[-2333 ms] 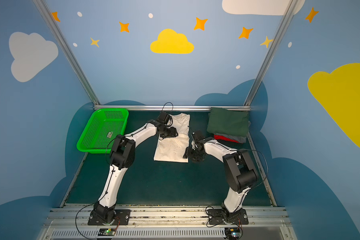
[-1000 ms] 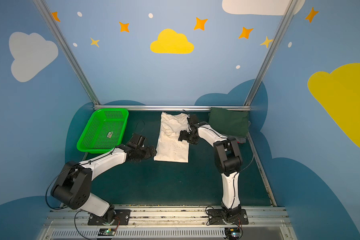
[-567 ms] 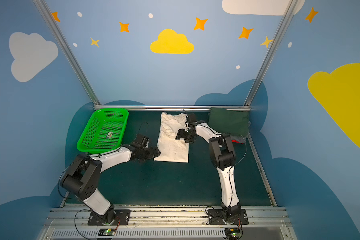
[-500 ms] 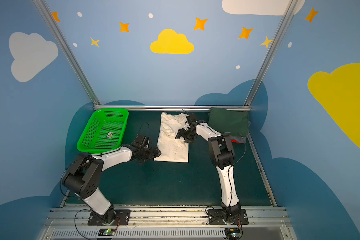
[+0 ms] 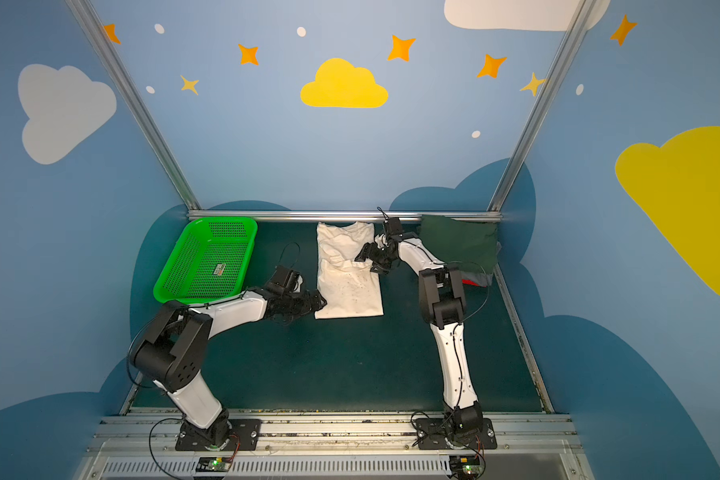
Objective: Fold and stack the t-shirts
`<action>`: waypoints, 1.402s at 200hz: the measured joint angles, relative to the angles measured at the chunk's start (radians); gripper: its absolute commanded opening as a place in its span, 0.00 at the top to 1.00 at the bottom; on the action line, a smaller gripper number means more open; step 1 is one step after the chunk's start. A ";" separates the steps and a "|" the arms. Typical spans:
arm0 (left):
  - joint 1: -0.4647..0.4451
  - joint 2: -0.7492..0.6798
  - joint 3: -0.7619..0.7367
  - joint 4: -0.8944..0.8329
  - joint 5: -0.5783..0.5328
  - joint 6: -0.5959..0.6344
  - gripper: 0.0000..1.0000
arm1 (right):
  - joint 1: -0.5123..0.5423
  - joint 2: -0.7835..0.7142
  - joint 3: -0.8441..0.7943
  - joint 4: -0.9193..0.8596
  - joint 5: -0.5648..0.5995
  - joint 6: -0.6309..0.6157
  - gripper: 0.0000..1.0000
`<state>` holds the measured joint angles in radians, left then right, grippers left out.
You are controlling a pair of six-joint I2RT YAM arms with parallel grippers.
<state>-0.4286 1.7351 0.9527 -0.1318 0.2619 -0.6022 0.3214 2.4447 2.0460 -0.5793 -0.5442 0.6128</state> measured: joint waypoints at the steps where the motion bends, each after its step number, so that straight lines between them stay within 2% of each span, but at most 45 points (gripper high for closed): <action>1: 0.000 0.000 0.000 0.000 0.000 0.000 0.03 | 0.000 0.000 0.000 0.001 0.000 0.002 0.21; 82: 0.000 0.022 0.018 0.006 0.006 0.012 0.06 | 0.003 0.001 0.004 0.076 -0.047 0.095 0.21; 121: -0.002 0.028 0.024 -0.001 0.006 0.022 0.07 | 0.003 0.041 0.117 0.085 -0.063 0.118 0.23; 163: -0.004 0.040 0.035 0.011 0.010 0.025 0.08 | 0.003 0.042 0.129 0.086 -0.051 0.121 0.22; 180: -0.004 0.040 0.035 0.011 0.011 0.025 0.08 | 0.001 0.042 0.132 0.072 -0.034 0.106 0.18; 204: -0.004 0.037 0.032 0.013 0.013 0.024 0.08 | 0.000 0.034 0.130 0.027 0.027 0.058 0.03; 209: -0.004 0.036 0.030 0.014 0.014 0.024 0.08 | -0.001 0.027 0.124 0.018 0.046 0.048 0.02; 239: -0.004 0.029 0.015 0.031 0.014 0.024 0.09 | -0.017 -0.128 -0.038 -0.001 0.159 0.019 0.02; 260: -0.004 0.027 0.011 0.040 0.016 0.020 0.09 | -0.058 -0.307 -0.230 0.047 0.175 0.027 0.02; 280: -0.004 0.021 -0.008 0.070 0.027 0.010 0.10 | -0.105 -0.446 -0.348 0.080 0.185 0.025 0.02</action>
<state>-0.4324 1.7561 0.9443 -0.0616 0.2886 -0.5919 0.2165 1.9987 1.6981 -0.4992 -0.3595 0.6380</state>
